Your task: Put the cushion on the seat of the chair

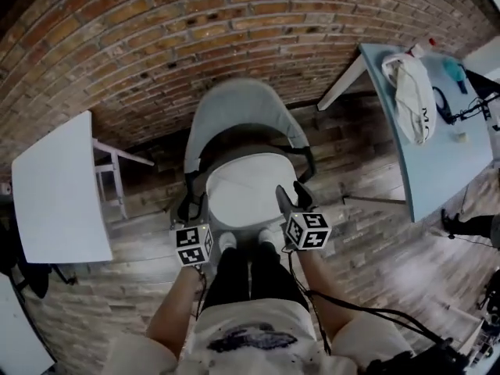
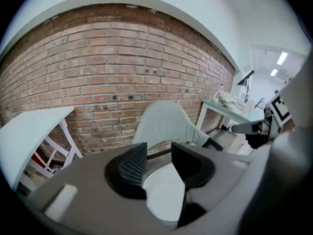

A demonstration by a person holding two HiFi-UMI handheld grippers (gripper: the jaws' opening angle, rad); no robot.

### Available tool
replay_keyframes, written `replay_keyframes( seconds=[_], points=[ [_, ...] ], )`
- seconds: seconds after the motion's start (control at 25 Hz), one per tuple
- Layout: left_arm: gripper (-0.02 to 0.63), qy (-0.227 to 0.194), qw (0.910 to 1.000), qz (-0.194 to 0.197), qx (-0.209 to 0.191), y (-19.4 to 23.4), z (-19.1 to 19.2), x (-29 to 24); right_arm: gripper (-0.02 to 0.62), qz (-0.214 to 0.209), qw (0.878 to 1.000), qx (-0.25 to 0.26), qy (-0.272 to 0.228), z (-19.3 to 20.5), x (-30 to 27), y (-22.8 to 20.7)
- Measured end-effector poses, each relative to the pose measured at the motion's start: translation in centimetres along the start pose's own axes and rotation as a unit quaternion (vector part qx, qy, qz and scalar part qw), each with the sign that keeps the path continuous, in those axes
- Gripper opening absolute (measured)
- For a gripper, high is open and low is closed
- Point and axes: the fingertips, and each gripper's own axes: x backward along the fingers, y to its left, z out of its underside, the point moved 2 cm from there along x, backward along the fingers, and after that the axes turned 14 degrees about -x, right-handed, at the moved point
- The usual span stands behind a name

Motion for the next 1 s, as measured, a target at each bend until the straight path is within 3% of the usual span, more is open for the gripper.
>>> replay_keyframes(
  seconds=[0.32, 0.56, 0.72, 1.0],
  points=[
    [0.15, -0.085, 0.996, 0.024, -0.017, 0.3, -11.7, 8.2, 0.21, -0.052, 0.995, 0.022, -0.08, -8.7, 7.2, 10.7],
    [0.12, -0.158, 0.9862, 0.024, -0.043, 0.1, -18.6, 13.0, 0.209, -0.081, 0.986, 0.062, -0.133, -14.2, 12.5, 15.8],
    [0.078, -0.183, 0.9813, 0.018, -0.058, -0.3, -20.7, 14.2, 0.17, -0.092, 0.981, 0.08, -0.15, -15.7, 14.2, 17.3],
    [0.012, -0.197, 0.9781, 0.017, -0.064, -1.1, -21.9, 14.4, 0.043, -0.097, 0.979, 0.086, -0.158, -16.1, 14.9, 17.8]
  ],
)
